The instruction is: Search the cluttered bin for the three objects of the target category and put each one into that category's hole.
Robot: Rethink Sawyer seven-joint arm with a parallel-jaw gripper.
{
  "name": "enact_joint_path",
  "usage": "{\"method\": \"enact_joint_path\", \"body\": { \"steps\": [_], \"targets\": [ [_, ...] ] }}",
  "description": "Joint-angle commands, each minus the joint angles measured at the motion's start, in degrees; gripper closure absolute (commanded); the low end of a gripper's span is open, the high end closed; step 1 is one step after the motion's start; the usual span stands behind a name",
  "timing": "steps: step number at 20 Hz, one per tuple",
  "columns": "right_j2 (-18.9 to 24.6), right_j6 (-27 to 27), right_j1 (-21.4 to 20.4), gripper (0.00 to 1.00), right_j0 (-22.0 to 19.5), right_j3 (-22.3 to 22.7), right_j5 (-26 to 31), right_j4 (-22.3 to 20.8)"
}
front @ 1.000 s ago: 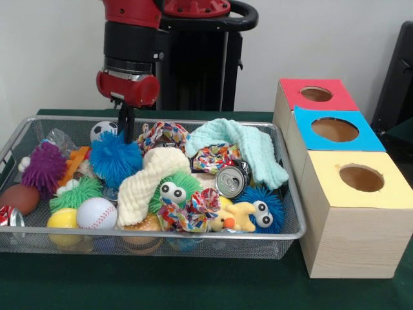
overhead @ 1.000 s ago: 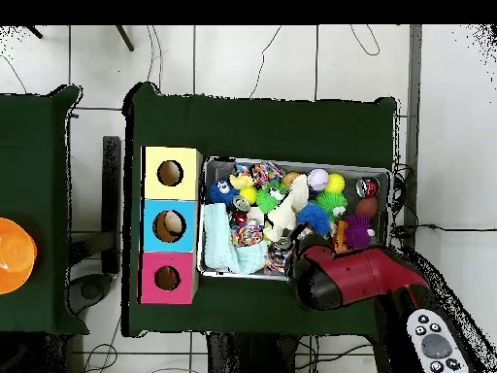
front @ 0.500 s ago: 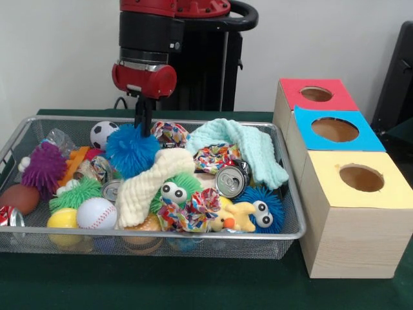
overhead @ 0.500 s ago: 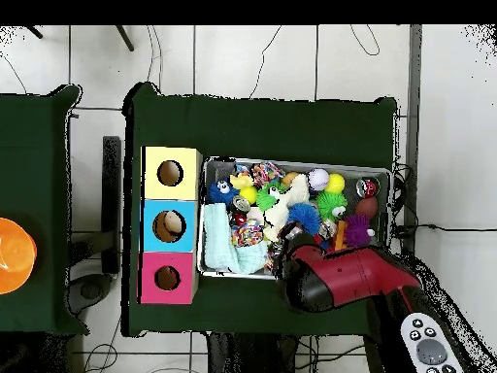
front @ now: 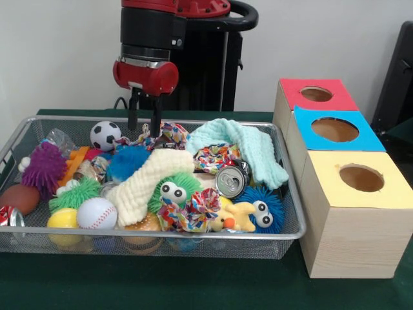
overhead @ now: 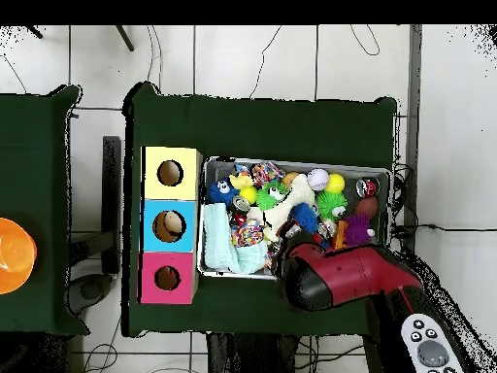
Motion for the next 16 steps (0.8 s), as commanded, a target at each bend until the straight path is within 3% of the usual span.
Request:
{"method": "enact_joint_path", "body": {
  "steps": [1,8,16],
  "targets": [
    [4.41,-10.44,-0.60,0.00,-0.15,3.30,7.34,1.76],
    [3.95,-9.86,-0.28,0.00,0.07,2.91,6.43,1.04],
    [6.87,-8.17,-0.12,0.00,-1.31,4.75,4.35,3.60]
  ]
}}
